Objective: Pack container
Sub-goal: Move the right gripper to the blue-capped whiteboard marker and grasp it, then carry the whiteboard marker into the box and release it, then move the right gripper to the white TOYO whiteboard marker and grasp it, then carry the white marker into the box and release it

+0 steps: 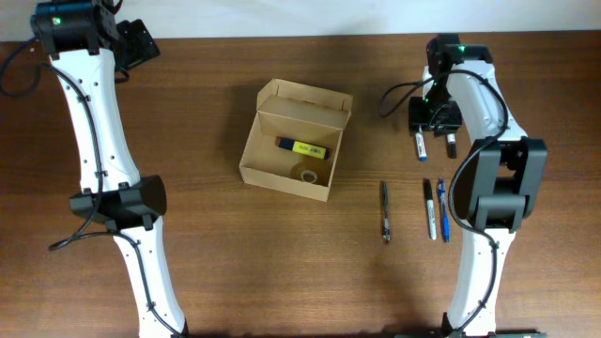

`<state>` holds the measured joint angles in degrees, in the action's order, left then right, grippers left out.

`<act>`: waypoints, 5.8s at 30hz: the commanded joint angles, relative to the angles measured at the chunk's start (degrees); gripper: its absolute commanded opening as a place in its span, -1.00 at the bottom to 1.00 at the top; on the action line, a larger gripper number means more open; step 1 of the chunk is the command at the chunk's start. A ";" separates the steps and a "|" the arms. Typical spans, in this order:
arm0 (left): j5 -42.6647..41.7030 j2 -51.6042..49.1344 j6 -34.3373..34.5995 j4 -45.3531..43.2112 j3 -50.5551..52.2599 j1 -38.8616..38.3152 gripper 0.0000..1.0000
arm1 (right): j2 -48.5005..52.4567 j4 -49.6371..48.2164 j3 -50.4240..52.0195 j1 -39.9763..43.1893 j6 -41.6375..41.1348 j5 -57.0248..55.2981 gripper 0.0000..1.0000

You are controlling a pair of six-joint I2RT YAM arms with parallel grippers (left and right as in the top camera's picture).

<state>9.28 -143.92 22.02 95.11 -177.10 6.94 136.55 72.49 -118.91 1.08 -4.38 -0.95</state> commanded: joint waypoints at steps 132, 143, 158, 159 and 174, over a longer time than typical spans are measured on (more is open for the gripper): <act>0.46 0.24 -0.70 0.07 0.07 0.35 1.00 | -7.48 -13.03 17.18 9.16 5.03 3.30 0.03; 0.48 0.24 -0.70 0.09 0.07 0.35 1.00 | -4.87 -19.15 18.43 9.16 5.01 3.10 -0.26; 0.48 0.24 -0.70 0.09 0.07 0.35 1.00 | -3.41 -16.50 16.59 8.90 7.39 7.91 -0.92; 0.48 0.24 -0.70 0.07 0.07 0.35 1.00 | -3.91 -14.62 14.88 8.87 7.45 10.84 -0.92; 0.46 0.24 -0.70 0.07 0.07 0.35 1.00 | -14.38 9.94 -24.74 -12.50 24.70 16.59 -0.93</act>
<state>9.28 -143.92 22.02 95.11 -177.10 6.94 125.75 80.55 -137.84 -4.08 10.96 15.09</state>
